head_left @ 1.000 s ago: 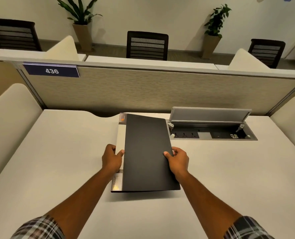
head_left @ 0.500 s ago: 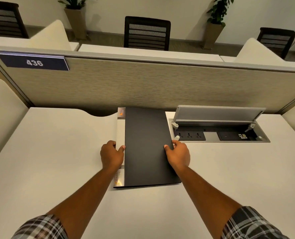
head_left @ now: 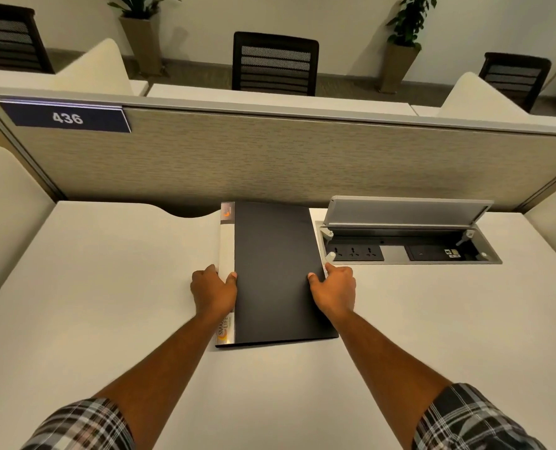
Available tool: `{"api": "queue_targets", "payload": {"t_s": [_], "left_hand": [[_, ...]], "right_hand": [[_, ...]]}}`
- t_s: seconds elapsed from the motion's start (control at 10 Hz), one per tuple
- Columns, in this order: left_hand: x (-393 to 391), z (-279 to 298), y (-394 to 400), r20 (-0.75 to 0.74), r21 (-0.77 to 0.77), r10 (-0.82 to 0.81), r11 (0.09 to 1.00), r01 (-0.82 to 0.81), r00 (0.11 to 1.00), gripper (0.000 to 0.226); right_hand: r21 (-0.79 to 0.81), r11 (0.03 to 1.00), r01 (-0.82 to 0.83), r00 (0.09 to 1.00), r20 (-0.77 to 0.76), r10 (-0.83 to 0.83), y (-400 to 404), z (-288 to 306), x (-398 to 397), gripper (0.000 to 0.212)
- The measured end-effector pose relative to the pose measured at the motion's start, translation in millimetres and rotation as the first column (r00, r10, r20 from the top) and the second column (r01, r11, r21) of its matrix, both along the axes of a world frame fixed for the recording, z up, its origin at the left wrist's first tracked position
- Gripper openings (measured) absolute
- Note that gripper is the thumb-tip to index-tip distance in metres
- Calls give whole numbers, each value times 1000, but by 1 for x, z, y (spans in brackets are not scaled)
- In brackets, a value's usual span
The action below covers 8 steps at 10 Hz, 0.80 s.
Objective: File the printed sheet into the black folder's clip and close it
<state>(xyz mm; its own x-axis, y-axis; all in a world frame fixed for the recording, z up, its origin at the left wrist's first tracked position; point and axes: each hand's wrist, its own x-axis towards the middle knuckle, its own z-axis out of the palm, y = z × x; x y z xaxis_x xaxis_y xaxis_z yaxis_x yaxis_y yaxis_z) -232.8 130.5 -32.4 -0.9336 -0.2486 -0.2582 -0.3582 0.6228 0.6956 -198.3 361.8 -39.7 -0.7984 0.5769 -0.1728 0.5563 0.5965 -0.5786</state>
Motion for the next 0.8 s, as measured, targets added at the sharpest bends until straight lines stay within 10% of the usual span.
{"api": "queue_targets", "payload": {"t_s": [0.8], "left_hand": [[174,62,59,-34,-69,-293,954,291,955,50]], "right_hand": [[-194,917,-349,910,162,381,42,64,152,81]]}}
